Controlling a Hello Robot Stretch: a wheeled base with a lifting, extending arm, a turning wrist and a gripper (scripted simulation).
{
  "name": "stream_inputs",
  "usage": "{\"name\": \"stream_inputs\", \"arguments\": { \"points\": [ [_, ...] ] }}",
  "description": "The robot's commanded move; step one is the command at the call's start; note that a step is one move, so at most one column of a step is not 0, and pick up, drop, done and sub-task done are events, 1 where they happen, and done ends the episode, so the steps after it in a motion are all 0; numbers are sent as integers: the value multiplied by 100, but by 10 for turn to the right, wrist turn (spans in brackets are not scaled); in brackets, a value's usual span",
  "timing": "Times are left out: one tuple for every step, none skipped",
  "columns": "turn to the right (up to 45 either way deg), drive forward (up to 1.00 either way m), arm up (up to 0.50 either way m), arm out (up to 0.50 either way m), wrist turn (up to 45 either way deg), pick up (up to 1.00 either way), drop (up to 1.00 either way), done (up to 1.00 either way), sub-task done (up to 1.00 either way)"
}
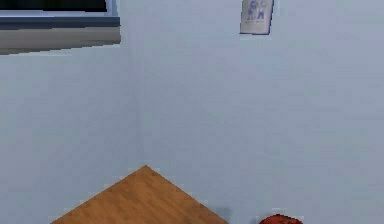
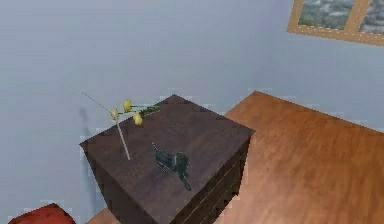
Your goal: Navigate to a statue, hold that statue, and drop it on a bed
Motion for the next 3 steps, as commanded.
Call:
{"name": "stream_inputs", "arguments": {
  "points": [
    [0,0,50,0,0,0,0,0,0],
    [0,0,38,0,0,0,0,0,0],
    [0,0,0,22,0,0,0,0,0]
  ]
}}
